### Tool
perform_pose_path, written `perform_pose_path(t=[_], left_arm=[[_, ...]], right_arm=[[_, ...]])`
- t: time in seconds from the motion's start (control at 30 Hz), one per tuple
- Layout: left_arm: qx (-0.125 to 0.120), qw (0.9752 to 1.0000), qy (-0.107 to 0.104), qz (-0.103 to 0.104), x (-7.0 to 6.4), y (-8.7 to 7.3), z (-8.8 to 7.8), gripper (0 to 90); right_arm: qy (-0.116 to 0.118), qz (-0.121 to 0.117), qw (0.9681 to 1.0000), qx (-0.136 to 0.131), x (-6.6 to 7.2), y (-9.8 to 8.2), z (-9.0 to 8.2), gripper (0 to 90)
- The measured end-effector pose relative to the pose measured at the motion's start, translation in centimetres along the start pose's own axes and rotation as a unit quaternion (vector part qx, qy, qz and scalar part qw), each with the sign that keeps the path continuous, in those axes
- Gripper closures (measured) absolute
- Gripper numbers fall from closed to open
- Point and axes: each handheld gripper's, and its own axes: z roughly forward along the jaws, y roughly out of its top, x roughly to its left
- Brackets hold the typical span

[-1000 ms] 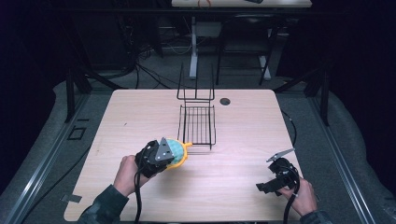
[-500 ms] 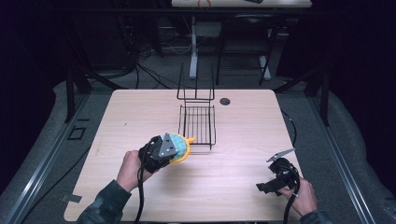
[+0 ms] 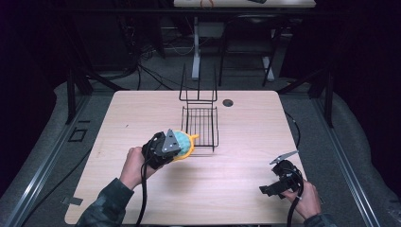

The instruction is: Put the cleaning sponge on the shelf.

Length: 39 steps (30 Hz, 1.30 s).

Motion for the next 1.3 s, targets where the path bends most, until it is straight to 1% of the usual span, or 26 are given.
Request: perform_pose_path(t=[0.07,0.13,0.2,0.43,0.47,0.53,0.57,0.63,0.8,0.83,0.9,0.97,1.07,1.23,1.3], left_arm=[[-0.003,1.0,0.001,-0.002,0.1,0.1,0.1,87.6],[-0.001,1.0,0.002,-0.001,0.3,0.2,0.3,87.6],[-0.003,1.0,0.003,-0.004,0.4,0.3,0.5,87.6],[-0.008,0.9999,0.008,-0.004,0.8,0.8,1.2,87.6],[-0.007,0.9999,0.009,-0.001,0.8,0.9,1.3,87.7],[-0.006,0.9999,0.012,0.0,0.8,1.1,1.6,87.6],[-0.006,0.9999,0.013,0.002,0.8,1.1,1.7,87.7],[-0.006,0.9999,0.012,0.002,0.9,1.2,1.9,87.7],[-0.01,0.9998,0.015,0.008,1.0,1.7,2.3,87.7],[-0.012,0.9998,0.017,0.006,1.0,1.8,2.4,87.7],[-0.014,0.9997,0.017,0.01,1.1,2.0,2.6,87.7],[-0.014,0.9997,0.016,0.01,1.0,2.2,2.8,87.7],[-0.018,0.9996,0.019,0.014,1.1,2.5,3.0,87.7],[-0.022,0.9994,0.021,0.016,1.1,2.9,3.5,87.7],[-0.02,0.9995,0.02,0.014,1.2,3.0,3.9,87.7]], right_arm=[[-0.001,0.0,1.0,0.0,0.0,0.0,0.0,0.9],[-0.001,-0.001,1.0,0.001,0.0,0.0,0.0,0.9],[0.001,0.0,1.0,0.001,0.0,0.0,0.0,0.9],[-0.001,-0.002,1.0,0.001,-0.1,0.0,0.0,1.0],[0.0,-0.001,1.0,-0.002,0.0,0.0,0.0,1.0],[-0.003,-0.006,1.0,-0.001,-0.1,-0.1,0.0,1.0],[0.0,-0.003,1.0,-0.001,-0.1,-0.1,0.0,1.0],[-0.003,-0.005,1.0,-0.001,-0.1,-0.1,0.0,1.0],[-0.004,-0.007,1.0,-0.001,-0.1,-0.1,0.0,1.0],[-0.004,-0.007,1.0,-0.001,-0.1,-0.1,0.0,1.0],[-0.004,-0.007,1.0,-0.001,-0.1,-0.1,0.0,1.0],[0.0,-0.004,1.0,-0.001,-0.1,-0.1,0.0,1.1],[-0.004,-0.006,1.0,0.0,-0.1,-0.1,0.0,1.1],[0.0,-0.004,1.0,-0.001,0.0,-0.1,0.0,1.1],[0.0,-0.004,1.0,0.003,0.0,-0.1,-0.1,1.1]])
